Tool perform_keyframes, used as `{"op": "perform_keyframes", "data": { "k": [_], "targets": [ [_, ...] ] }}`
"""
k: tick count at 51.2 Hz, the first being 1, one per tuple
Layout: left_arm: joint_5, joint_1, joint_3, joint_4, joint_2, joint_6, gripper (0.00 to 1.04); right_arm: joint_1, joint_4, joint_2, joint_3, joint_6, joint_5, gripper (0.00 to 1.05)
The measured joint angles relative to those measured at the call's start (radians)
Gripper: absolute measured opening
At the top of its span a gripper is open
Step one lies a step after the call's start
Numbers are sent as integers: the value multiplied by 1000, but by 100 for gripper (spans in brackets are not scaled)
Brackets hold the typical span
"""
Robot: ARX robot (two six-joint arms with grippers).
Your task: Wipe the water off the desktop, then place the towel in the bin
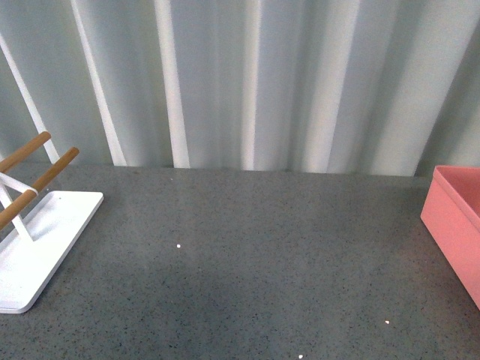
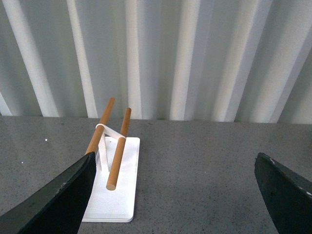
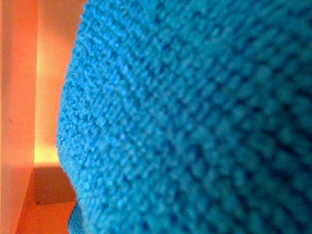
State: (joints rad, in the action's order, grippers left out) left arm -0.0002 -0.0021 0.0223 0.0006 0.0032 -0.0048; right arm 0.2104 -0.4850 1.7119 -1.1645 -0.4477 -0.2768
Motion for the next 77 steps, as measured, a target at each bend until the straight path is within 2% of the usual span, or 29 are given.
{"op": "perform_keyframes", "data": {
  "k": [12, 16, 18, 24, 30, 37, 39, 51, 53, 57, 58, 59, 61, 62, 65, 69, 77],
  "targets": [
    [0, 0, 0, 0, 0, 0, 98, -5, -3, 31, -27, 14, -2, 7],
    [0, 0, 0, 0, 0, 0, 98, -6, -3, 31, -35, 25, -2, 24],
    [0, 0, 0, 0, 0, 0, 98, -7, -3, 31, -36, 26, -2, 27],
    [0, 0, 0, 0, 0, 0, 98, -8, -3, 31, -37, 28, -2, 50],
    [0, 0, 0, 0, 0, 0, 98, -8, -3, 31, -37, 30, -3, 68],
    [0, 0, 0, 0, 0, 0, 98, -8, -3, 31, -37, 30, -5, 96],
    [0, 0, 0, 0, 0, 0, 98, -8, -3, 31, -37, 33, -5, 100],
    [0, 0, 0, 0, 0, 0, 98, -8, -3, 31, -37, 33, -5, 98],
    [0, 0, 0, 0, 0, 0, 98, -6, 24, 31, -28, 49, 22, 97],
    [-1, 0, 0, 0, 0, 0, 98, 8, 410, -12, 141, 167, 255, 85],
    [-2, 0, 0, 0, 0, 0, 98, 8, 521, -25, 200, 218, 339, 82],
    [-3, 0, 0, 0, 0, 0, 98, 8, 576, -33, 231, 237, 365, 80],
    [0, 0, 0, 0, 0, 0, 98, 1, 800, -59, 351, 302, 431, 73],
    [0, 0, 0, 0, 0, 0, 98, -8, 965, -76, 432, 331, 450, 68],
    [0, 0, 0, 0, 0, 0, 98, -33, 1340, -129, 584, 384, 452, 54],
    [0, 0, 0, 0, 0, 0, 98, -50, 1472, -208, 656, 408, 436, 41],
    [0, 0, 0, 0, 0, 0, 98, -80, 1502, -314, 779, 423, 411, 17]
  ]
}}
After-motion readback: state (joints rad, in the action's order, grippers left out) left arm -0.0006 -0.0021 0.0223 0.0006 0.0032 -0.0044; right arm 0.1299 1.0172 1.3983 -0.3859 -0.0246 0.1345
